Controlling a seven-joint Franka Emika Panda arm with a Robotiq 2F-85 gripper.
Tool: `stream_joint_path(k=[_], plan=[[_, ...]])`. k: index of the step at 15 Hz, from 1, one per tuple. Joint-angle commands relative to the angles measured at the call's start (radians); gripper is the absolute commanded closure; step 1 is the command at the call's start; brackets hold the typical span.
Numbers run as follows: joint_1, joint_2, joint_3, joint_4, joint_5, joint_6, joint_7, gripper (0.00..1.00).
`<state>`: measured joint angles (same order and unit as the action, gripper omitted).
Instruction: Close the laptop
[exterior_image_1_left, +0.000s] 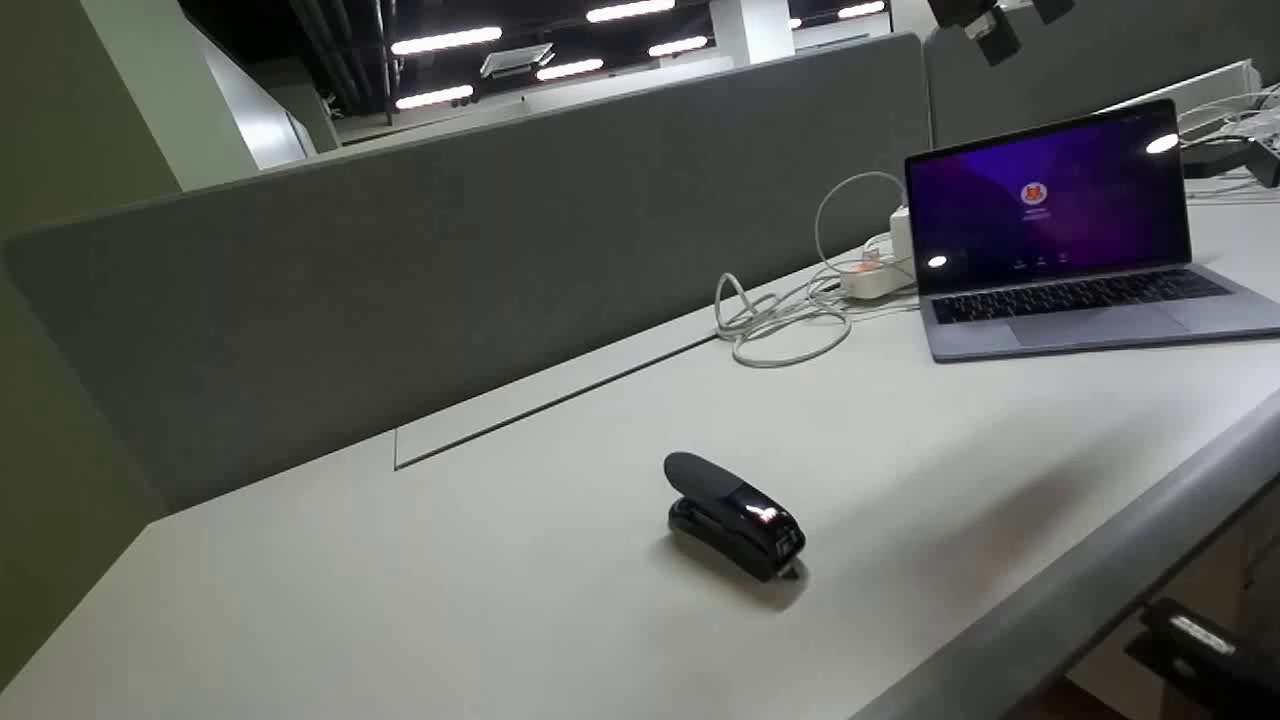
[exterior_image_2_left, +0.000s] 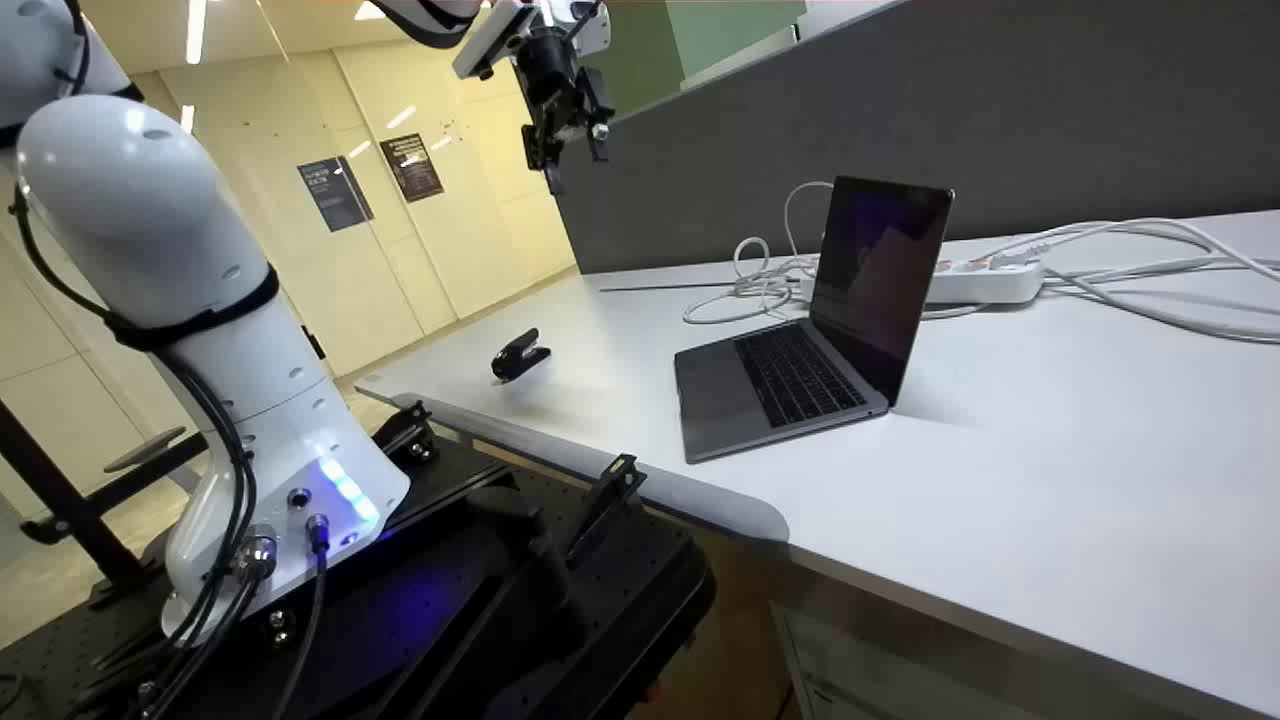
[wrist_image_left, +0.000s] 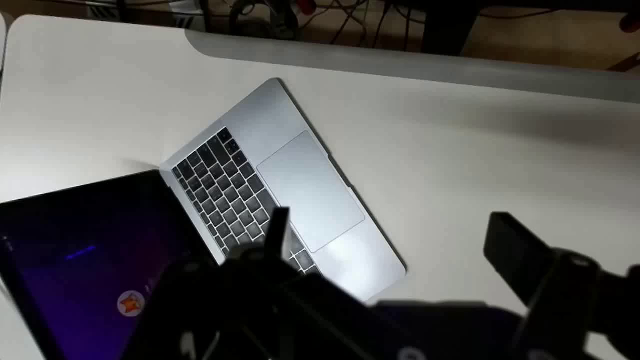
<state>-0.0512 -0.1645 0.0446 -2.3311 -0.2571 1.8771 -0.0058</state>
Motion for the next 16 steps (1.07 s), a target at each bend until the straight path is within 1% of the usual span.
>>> stream_joint_path(k=[1,9,10,12,16], plan=[[0.016,0.001,-0.015,0.001,-0.002,-0.001,0.002,0.0],[0.016,0.001,-0.015,0.002,-0.002,0.0,0.002,0.0],[0.01,-0.002,-0.017,0.0,-0.015,0.015,0.038,0.0],[-0.01,-0.013,-0.031,-0.009,-0.027,0.081,0.132,0.0],[-0.054,-0.014,-0.085,-0.007,-0.011,0.202,0.201,0.0]])
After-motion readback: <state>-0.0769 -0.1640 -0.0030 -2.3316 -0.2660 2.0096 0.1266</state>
